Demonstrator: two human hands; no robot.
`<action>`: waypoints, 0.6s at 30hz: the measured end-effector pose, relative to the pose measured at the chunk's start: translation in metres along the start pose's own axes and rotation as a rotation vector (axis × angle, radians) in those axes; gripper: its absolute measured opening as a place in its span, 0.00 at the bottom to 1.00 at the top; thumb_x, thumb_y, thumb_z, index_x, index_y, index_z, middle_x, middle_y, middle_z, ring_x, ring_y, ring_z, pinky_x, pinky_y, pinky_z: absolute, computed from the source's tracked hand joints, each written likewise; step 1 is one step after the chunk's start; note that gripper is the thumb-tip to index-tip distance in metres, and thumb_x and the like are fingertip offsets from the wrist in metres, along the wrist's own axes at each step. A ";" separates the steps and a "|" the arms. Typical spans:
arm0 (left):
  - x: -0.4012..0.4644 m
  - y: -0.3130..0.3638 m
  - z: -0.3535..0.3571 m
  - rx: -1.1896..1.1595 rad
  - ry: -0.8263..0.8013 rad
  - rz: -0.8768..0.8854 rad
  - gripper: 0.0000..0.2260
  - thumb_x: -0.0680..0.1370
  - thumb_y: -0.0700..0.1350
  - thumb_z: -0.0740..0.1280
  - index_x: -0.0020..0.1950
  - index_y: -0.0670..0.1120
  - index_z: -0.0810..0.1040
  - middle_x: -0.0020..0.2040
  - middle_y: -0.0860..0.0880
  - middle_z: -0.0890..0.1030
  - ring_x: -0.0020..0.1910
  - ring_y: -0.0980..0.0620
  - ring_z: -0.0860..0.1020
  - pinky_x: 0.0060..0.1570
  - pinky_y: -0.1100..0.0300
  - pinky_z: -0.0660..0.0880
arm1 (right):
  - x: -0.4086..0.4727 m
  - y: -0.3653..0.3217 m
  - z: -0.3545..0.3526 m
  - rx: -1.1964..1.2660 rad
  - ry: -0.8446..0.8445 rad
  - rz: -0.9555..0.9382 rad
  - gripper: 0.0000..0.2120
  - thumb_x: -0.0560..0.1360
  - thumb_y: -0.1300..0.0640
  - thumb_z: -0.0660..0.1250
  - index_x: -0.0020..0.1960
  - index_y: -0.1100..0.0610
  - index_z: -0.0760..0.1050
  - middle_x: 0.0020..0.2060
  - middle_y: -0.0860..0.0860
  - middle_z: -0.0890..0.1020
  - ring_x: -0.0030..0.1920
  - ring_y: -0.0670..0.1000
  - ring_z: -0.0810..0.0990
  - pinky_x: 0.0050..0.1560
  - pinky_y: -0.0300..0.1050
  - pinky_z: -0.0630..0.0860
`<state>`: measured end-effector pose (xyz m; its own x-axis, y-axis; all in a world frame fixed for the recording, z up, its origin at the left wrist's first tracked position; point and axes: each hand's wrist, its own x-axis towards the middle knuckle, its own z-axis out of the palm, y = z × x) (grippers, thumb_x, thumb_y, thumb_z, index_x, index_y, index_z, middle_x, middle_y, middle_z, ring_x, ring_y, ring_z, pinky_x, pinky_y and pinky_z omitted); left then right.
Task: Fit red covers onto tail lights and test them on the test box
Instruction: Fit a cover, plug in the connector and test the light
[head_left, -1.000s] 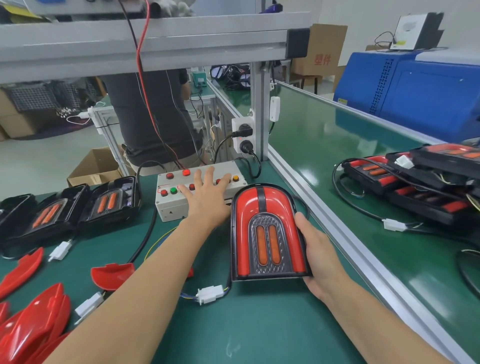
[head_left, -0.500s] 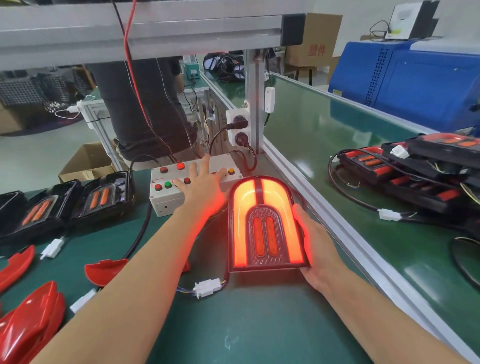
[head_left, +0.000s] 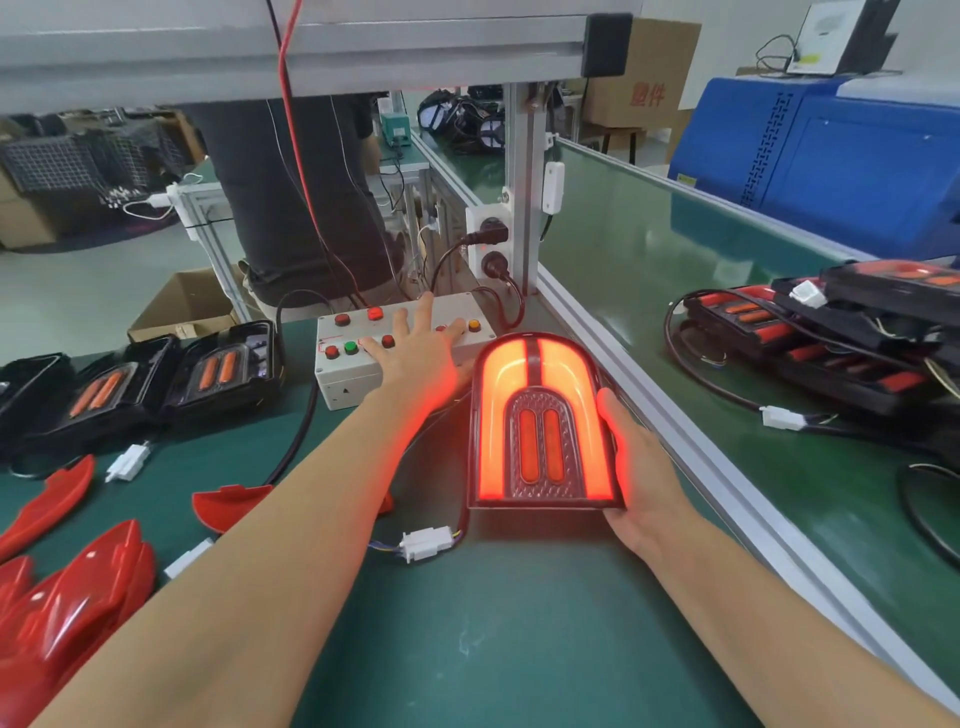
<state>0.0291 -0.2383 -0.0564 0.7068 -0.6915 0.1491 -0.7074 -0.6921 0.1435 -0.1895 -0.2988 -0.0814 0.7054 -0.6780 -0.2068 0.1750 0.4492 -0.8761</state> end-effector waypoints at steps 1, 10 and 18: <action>0.000 0.000 0.000 0.010 -0.001 0.004 0.24 0.77 0.59 0.61 0.73 0.60 0.63 0.78 0.49 0.45 0.76 0.40 0.45 0.65 0.26 0.45 | 0.000 0.000 0.000 -0.004 0.005 0.002 0.15 0.78 0.45 0.62 0.48 0.53 0.84 0.46 0.56 0.86 0.45 0.55 0.86 0.36 0.46 0.82; -0.005 -0.002 -0.006 -0.027 -0.059 0.007 0.27 0.78 0.58 0.59 0.76 0.59 0.56 0.78 0.51 0.44 0.76 0.42 0.42 0.66 0.27 0.43 | -0.004 -0.002 0.002 -0.022 -0.013 -0.009 0.15 0.77 0.45 0.64 0.49 0.54 0.83 0.46 0.56 0.86 0.45 0.55 0.86 0.35 0.45 0.81; -0.006 -0.009 -0.012 0.121 -0.016 0.050 0.23 0.79 0.56 0.58 0.74 0.58 0.61 0.78 0.49 0.50 0.76 0.44 0.44 0.69 0.33 0.41 | -0.003 -0.002 0.002 -0.039 -0.025 -0.009 0.17 0.78 0.44 0.62 0.49 0.54 0.84 0.46 0.55 0.86 0.45 0.55 0.86 0.36 0.46 0.81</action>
<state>0.0308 -0.2253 -0.0471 0.6712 -0.7284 0.1372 -0.7369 -0.6758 0.0171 -0.1909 -0.2966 -0.0786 0.7208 -0.6672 -0.1881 0.1550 0.4197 -0.8943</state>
